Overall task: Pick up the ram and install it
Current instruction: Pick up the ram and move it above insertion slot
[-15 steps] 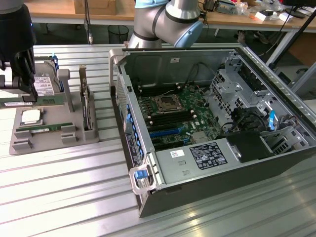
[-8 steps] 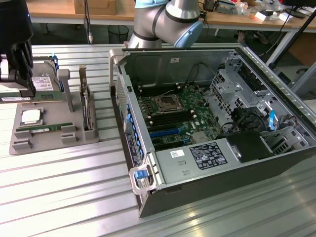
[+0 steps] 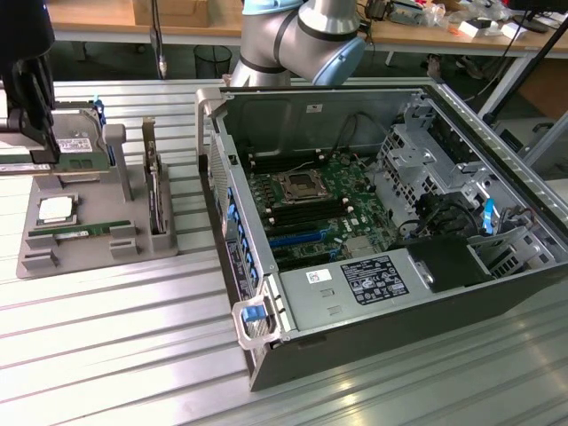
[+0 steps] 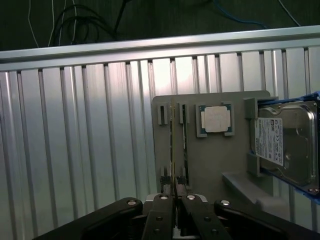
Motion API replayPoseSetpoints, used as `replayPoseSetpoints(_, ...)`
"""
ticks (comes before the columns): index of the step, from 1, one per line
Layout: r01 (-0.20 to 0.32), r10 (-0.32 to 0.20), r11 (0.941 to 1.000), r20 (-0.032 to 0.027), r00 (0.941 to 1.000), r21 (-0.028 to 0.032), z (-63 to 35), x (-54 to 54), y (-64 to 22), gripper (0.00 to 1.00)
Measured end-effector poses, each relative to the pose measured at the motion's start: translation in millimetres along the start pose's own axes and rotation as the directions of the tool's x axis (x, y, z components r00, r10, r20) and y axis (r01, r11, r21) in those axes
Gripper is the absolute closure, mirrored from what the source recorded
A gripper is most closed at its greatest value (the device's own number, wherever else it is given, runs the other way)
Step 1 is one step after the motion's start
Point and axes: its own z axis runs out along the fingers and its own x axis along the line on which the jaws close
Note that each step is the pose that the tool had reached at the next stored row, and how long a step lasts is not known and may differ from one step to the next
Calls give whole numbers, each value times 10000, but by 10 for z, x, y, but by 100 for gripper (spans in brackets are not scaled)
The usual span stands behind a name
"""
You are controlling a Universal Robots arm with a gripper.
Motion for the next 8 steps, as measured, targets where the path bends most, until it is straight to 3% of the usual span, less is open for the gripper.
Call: replayPoseSetpoints(8,1,-1,10000,29,10000,-4,-165,2,6,87)
